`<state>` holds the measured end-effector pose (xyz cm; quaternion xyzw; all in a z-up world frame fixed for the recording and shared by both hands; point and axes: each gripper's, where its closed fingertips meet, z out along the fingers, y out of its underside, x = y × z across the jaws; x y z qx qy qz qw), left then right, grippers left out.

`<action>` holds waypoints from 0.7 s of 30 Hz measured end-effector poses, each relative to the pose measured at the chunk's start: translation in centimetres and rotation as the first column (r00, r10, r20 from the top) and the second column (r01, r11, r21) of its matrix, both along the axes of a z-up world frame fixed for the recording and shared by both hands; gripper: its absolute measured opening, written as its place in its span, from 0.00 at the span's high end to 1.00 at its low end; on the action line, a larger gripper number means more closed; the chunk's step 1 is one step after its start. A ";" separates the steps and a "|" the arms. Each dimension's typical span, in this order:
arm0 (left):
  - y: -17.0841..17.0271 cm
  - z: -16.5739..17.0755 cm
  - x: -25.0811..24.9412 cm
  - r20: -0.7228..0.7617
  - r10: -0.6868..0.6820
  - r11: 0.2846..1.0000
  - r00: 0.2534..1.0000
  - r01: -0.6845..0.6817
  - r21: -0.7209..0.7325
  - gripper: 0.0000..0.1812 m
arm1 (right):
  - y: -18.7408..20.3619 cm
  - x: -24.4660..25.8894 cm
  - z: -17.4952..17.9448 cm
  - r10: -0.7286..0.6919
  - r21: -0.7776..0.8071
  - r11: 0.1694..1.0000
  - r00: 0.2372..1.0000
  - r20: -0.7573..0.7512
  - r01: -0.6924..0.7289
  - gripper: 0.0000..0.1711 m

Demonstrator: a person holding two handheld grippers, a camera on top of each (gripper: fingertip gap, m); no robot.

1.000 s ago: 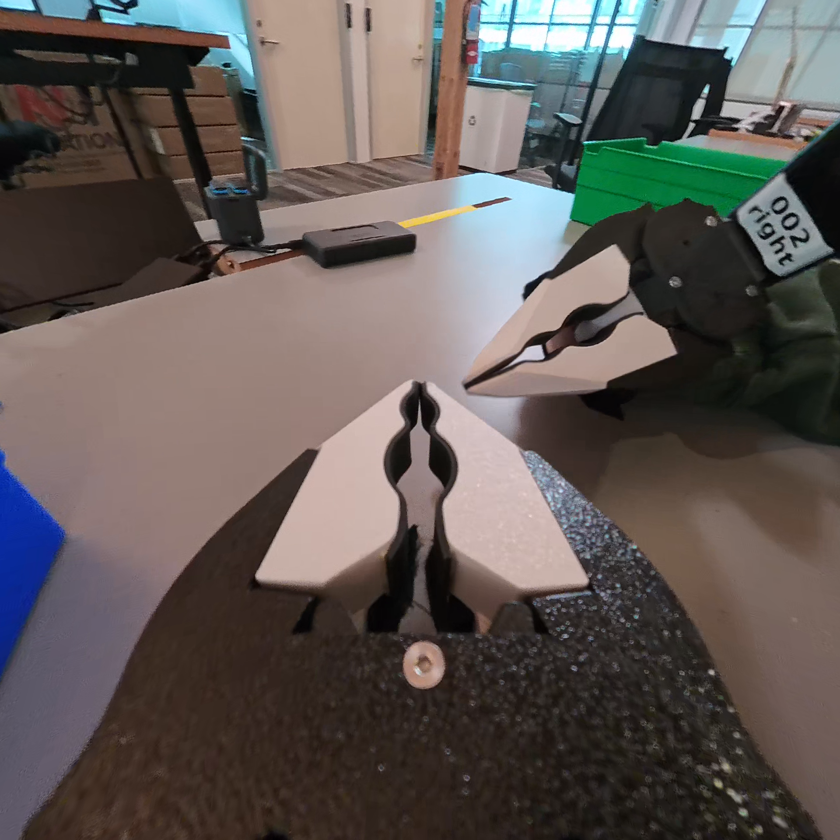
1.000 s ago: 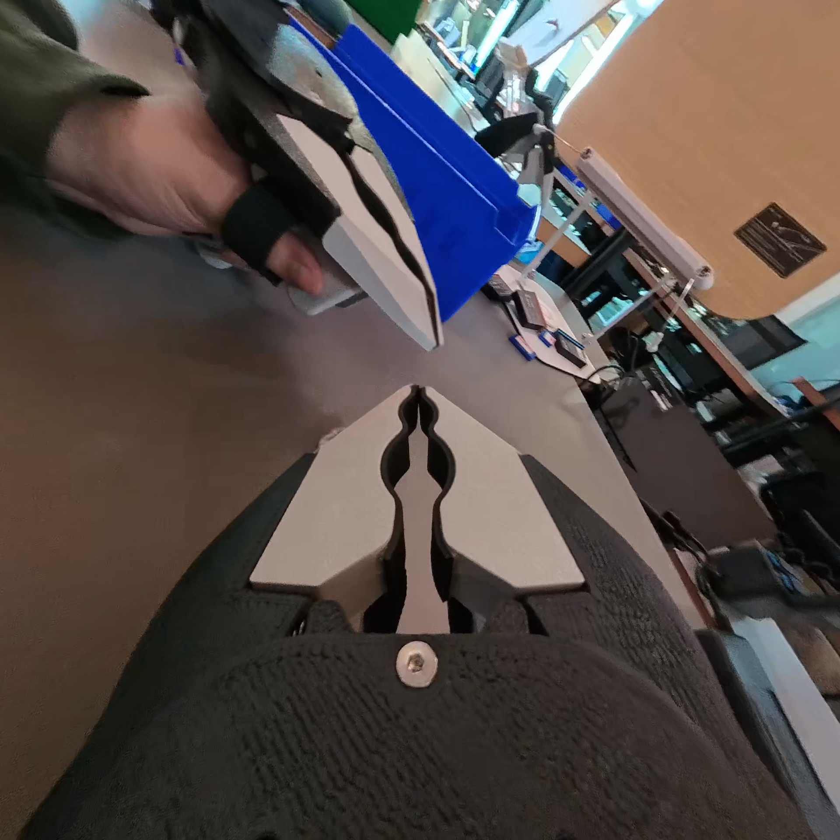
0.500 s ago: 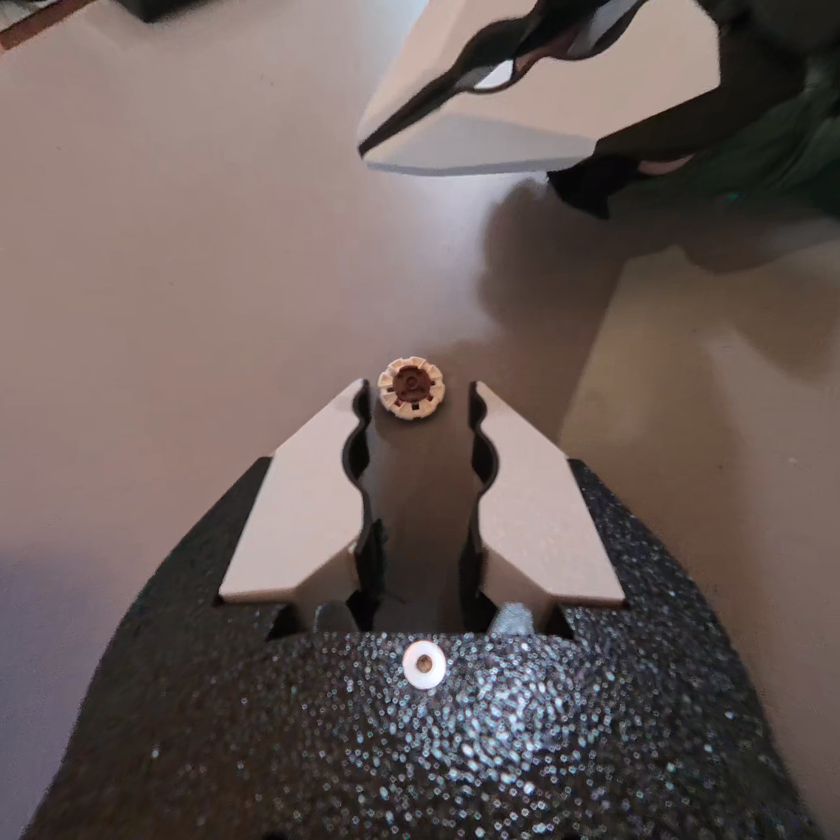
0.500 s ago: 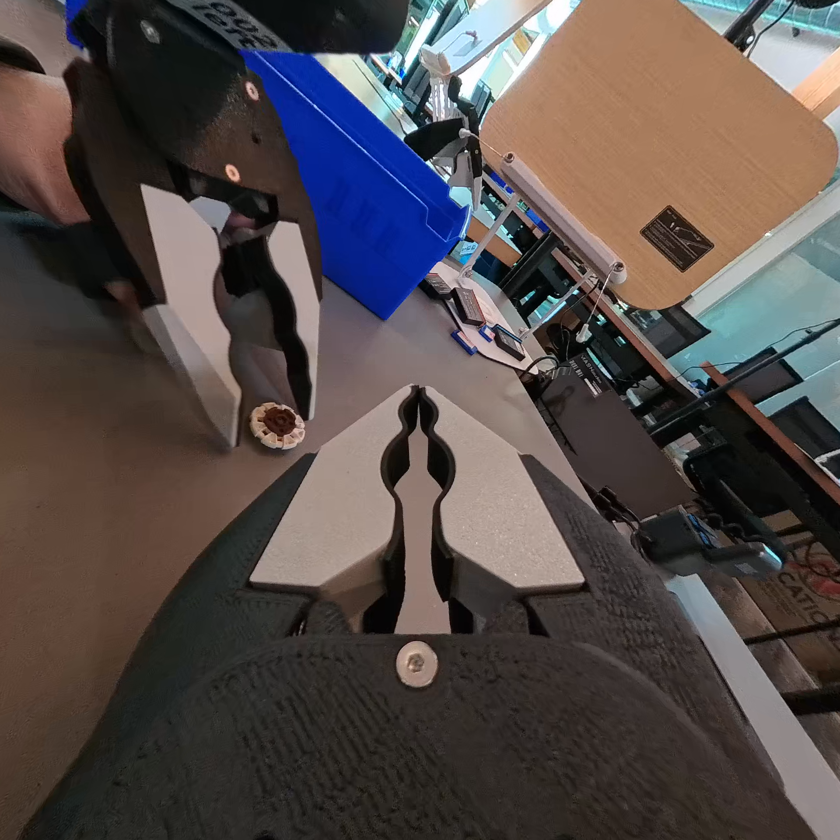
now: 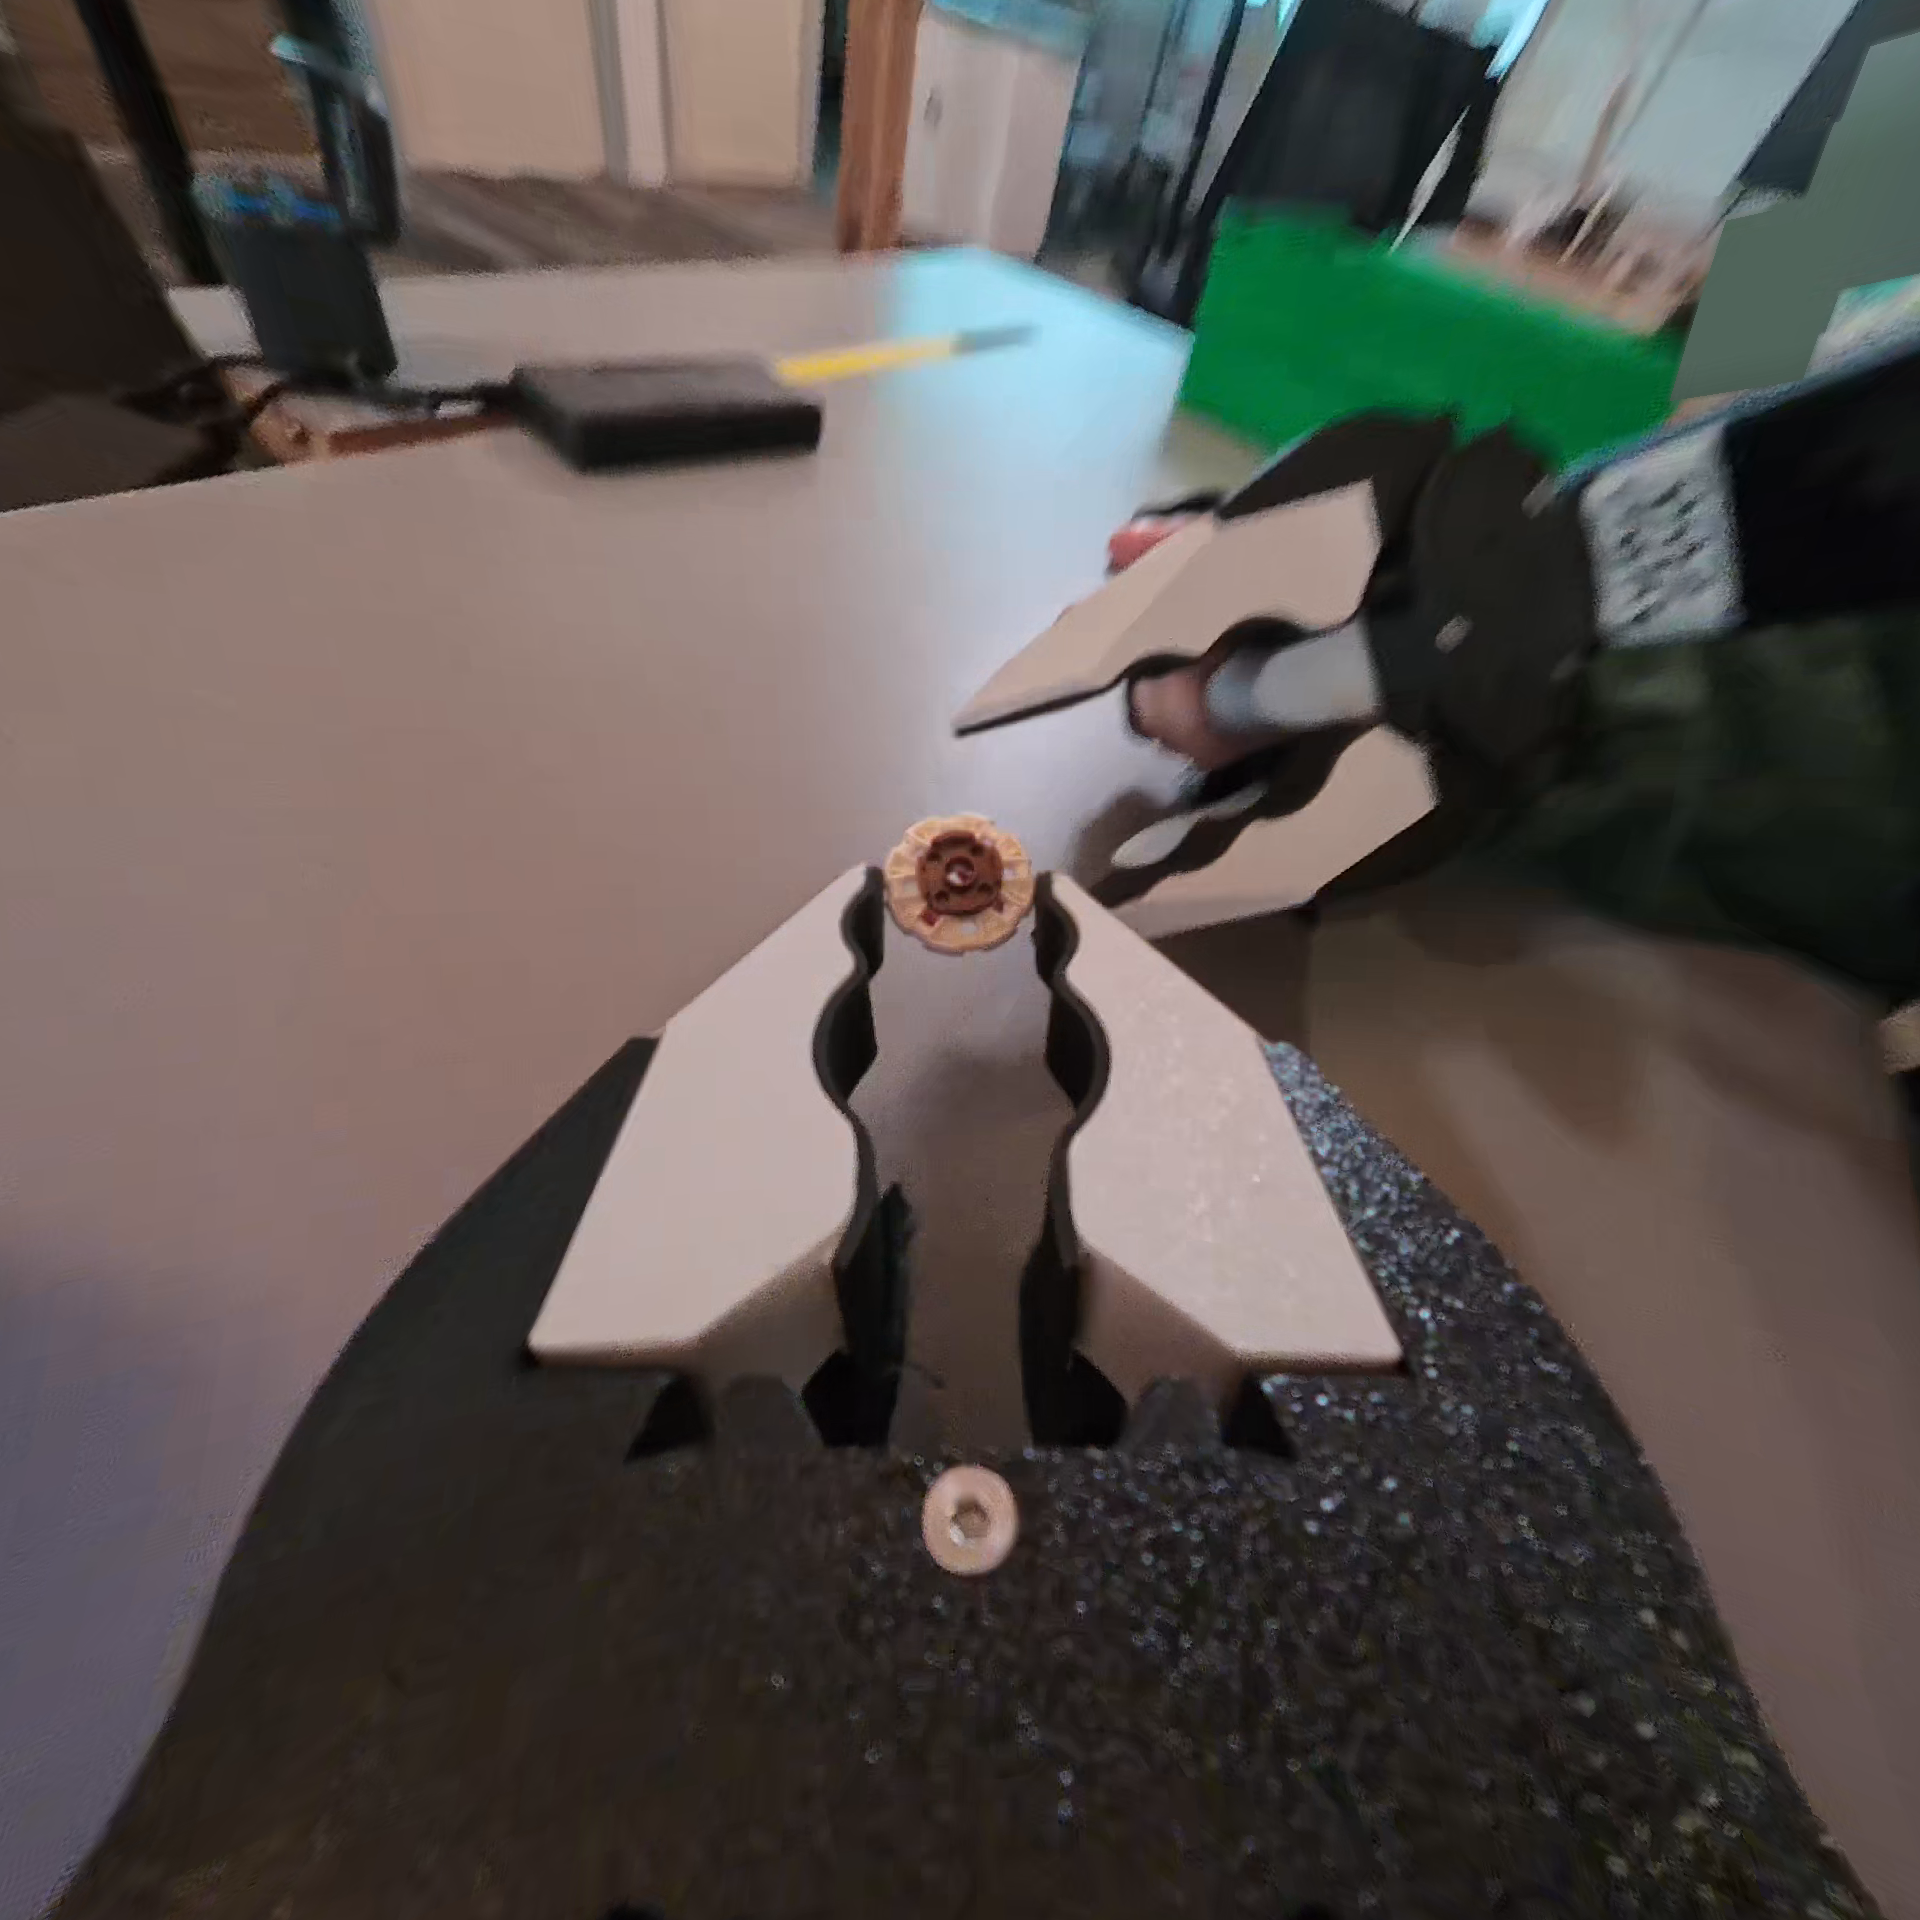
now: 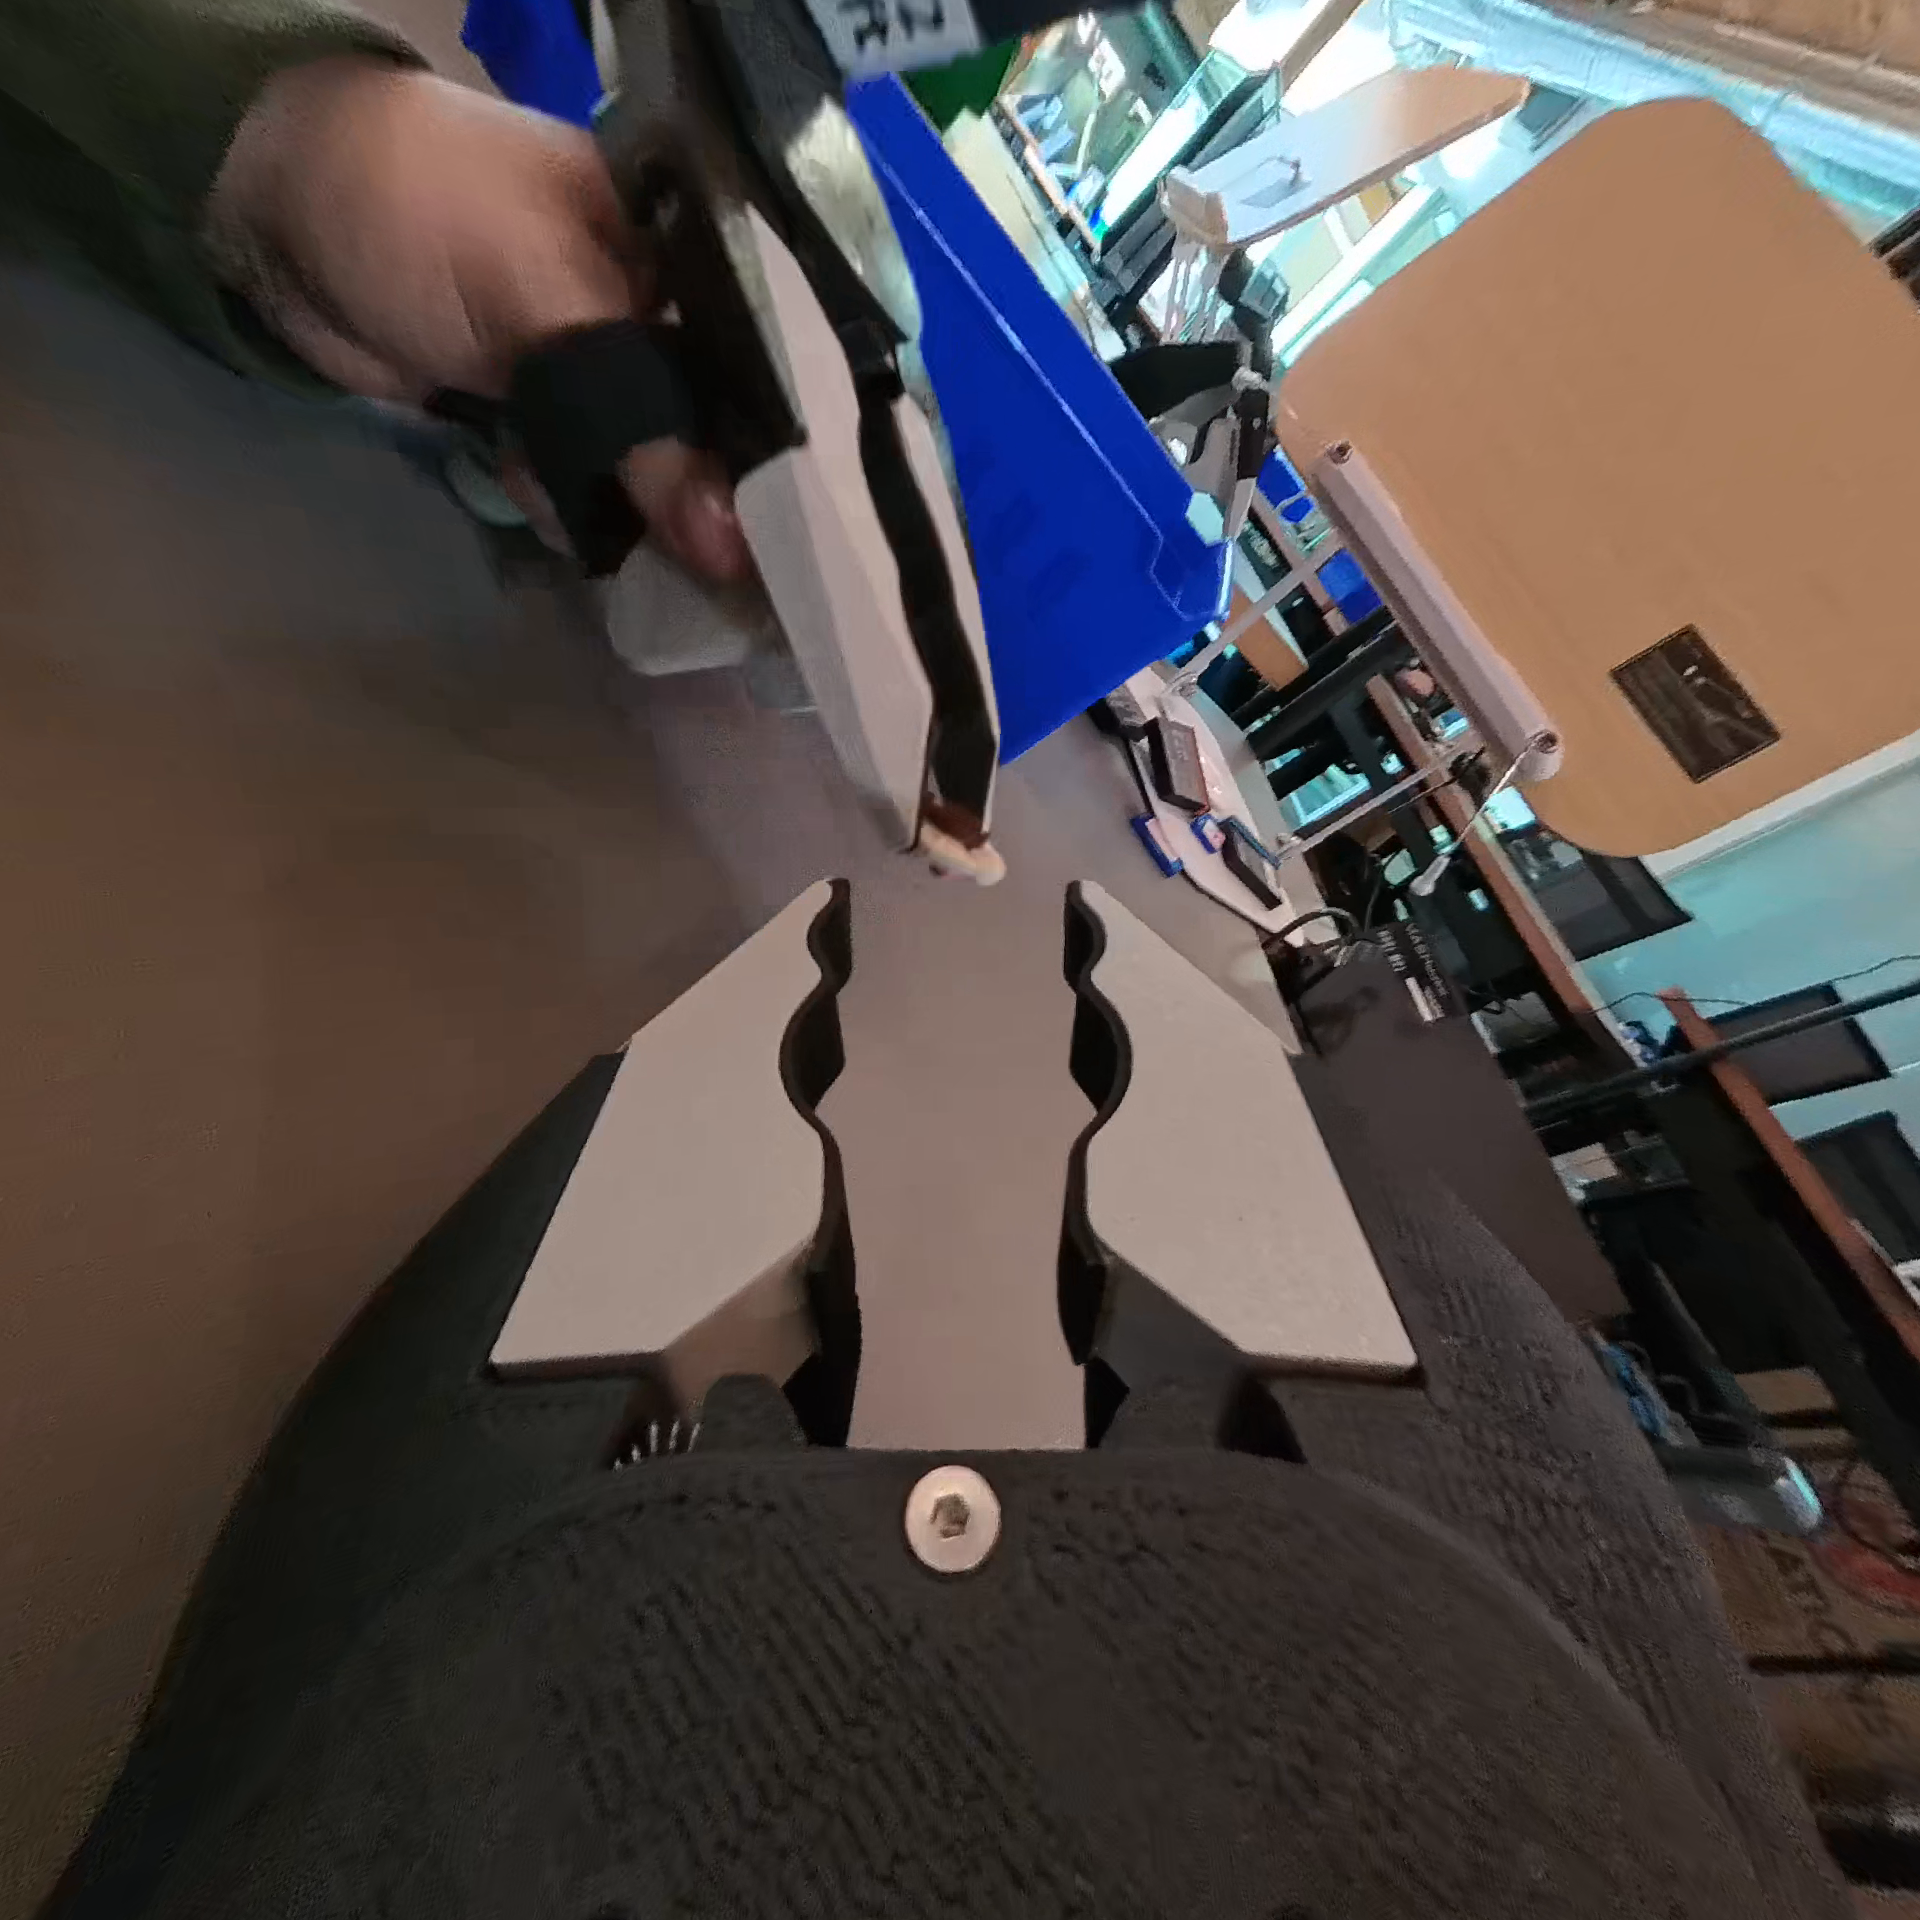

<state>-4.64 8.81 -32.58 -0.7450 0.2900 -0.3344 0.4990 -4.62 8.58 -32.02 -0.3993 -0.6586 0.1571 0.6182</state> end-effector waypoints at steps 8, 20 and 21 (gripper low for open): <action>-0.9 2.6 0.5 0.308 -0.093 0.992 0.947 0.115 -0.052 0.85 | -0.3 0.2 1.6 -0.029 0.154 0.987 0.998 -0.061 0.038 0.78; -1.3 2.4 0.9 0.278 -0.126 0.988 0.952 0.146 -0.052 0.85 | -0.8 0.2 0.2 -0.025 0.237 0.972 0.999 0.047 0.013 1.00; -1.2 2.3 0.8 0.268 -0.114 0.990 0.957 0.131 -0.045 0.86 | -0.7 0.1 0.1 -0.033 0.225 0.974 0.998 0.050 0.021 1.00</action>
